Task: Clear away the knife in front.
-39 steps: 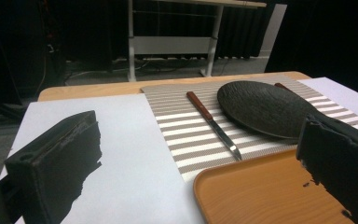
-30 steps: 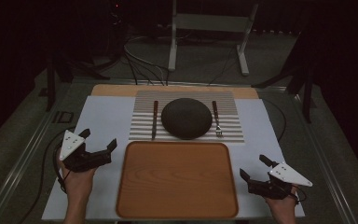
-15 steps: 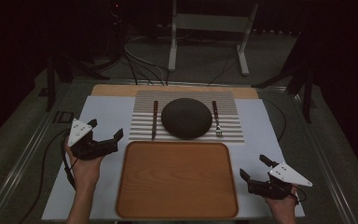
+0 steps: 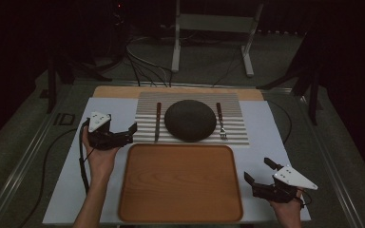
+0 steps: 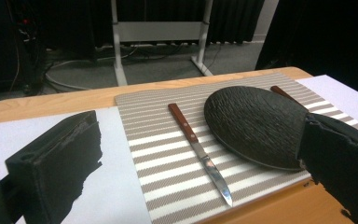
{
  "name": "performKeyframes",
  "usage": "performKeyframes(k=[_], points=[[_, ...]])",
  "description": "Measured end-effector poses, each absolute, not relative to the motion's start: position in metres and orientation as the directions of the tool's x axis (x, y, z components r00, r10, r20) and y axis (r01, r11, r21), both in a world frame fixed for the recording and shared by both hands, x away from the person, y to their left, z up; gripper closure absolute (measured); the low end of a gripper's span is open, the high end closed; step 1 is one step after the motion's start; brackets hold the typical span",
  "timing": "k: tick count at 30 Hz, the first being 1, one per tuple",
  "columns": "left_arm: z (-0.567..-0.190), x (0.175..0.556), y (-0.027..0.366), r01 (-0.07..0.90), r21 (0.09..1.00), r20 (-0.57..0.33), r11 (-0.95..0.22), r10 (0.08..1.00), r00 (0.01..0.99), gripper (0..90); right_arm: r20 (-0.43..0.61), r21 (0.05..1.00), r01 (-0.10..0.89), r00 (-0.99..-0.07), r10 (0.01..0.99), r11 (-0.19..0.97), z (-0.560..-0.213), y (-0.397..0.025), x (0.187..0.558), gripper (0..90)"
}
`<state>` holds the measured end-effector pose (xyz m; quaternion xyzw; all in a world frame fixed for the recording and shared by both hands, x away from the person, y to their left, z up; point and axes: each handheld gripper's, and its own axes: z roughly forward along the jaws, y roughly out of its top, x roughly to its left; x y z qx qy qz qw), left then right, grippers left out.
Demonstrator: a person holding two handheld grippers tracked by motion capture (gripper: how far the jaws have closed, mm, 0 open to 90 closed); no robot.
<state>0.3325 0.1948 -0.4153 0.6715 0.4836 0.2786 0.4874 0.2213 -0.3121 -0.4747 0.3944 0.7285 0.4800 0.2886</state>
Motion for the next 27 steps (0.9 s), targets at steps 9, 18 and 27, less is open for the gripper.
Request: performKeyframes(k=[9,18,27], points=[[-0.411,0.347,0.187,0.382,0.922,-0.089,-0.061,0.928,0.363,0.7,-0.040,0.927,0.300,-0.520,0.853,0.227,-0.475,-0.312,0.222,9.6],[-0.411,0.364,0.176,0.387,0.919,-0.071,-0.072,0.937,0.343,0.7,-0.041,0.927,0.300,-0.521,0.852,0.227,-0.475,-0.313,0.222,9.6],[-0.415,0.379,0.167,0.408,0.911,-0.074,-0.065,0.945,0.318,0.7,-0.041,0.925,0.301,-0.524,0.851,0.230,-0.475,-0.312,0.222,9.6]])
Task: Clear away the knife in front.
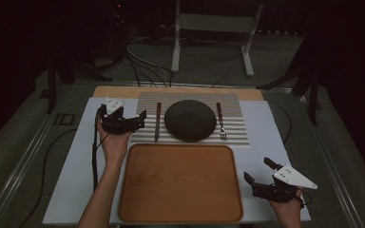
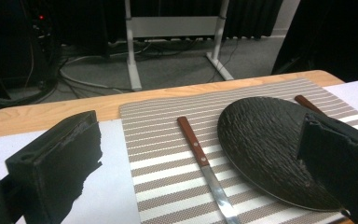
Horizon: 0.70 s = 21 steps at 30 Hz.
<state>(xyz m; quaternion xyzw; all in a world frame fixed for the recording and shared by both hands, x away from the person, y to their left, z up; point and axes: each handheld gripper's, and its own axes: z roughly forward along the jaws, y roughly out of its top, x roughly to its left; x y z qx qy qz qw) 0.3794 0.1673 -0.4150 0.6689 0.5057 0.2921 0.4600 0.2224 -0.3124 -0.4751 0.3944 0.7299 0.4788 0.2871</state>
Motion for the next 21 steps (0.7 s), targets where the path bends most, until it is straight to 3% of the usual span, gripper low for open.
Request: performKeyframes(k=[21], points=[[-0.425,0.409,0.146,0.450,0.888,-0.043,-0.099,0.954,0.296,0.7,-0.039,0.926,0.302,-0.526,0.850,0.229,-0.475,-0.313,0.223,9.6]])
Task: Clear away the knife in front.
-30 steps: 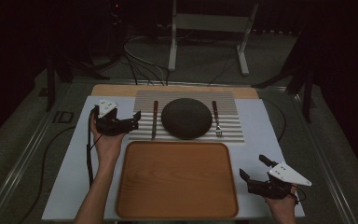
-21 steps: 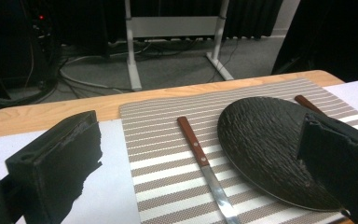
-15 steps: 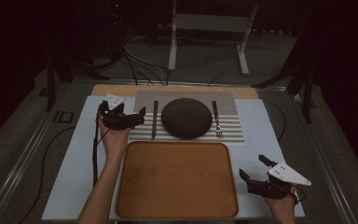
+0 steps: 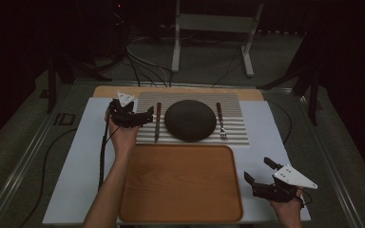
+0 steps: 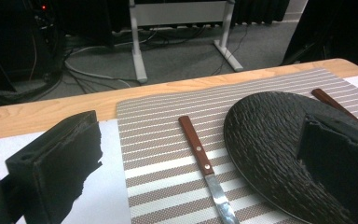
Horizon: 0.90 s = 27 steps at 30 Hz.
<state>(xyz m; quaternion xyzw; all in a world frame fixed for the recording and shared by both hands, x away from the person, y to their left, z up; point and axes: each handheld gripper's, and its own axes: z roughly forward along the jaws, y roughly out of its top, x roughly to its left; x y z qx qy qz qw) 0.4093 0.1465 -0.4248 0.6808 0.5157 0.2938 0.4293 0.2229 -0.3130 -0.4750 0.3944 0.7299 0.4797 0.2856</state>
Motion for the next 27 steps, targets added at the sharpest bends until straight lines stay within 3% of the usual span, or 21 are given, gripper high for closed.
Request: performKeyframes(k=[27], points=[[-0.446,0.439,0.132,0.518,0.851,-0.046,-0.088,0.969,0.241,1.1,-0.039,0.922,0.306,-0.533,0.845,0.236,-0.476,-0.313,0.223,9.6]])
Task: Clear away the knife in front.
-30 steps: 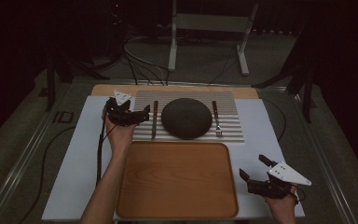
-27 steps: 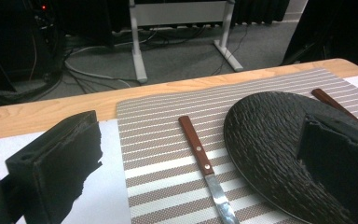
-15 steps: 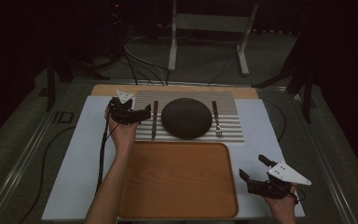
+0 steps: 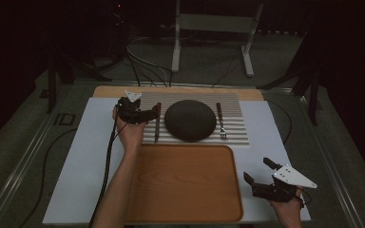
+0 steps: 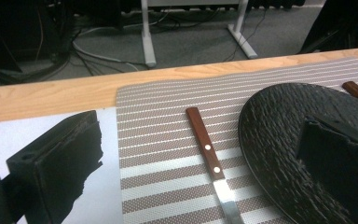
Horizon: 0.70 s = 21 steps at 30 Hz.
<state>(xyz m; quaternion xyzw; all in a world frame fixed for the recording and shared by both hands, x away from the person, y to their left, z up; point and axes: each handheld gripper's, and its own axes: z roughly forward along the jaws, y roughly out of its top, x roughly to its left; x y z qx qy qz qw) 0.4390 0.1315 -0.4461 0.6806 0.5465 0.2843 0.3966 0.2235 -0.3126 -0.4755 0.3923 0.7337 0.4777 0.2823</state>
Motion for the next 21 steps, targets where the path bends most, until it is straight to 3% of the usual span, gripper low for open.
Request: performKeyframes(k=[12,21], points=[[-0.458,0.451,0.118,0.558,0.819,-0.004,-0.134,0.971,0.238,1.2,-0.040,0.922,0.306,-0.534,0.844,0.237,-0.475,-0.313,0.224,9.6],[-0.467,0.461,0.110,0.586,0.804,-0.036,-0.102,0.975,0.218,1.8,-0.038,0.922,0.307,-0.536,0.843,0.237,-0.475,-0.313,0.224,9.6]])
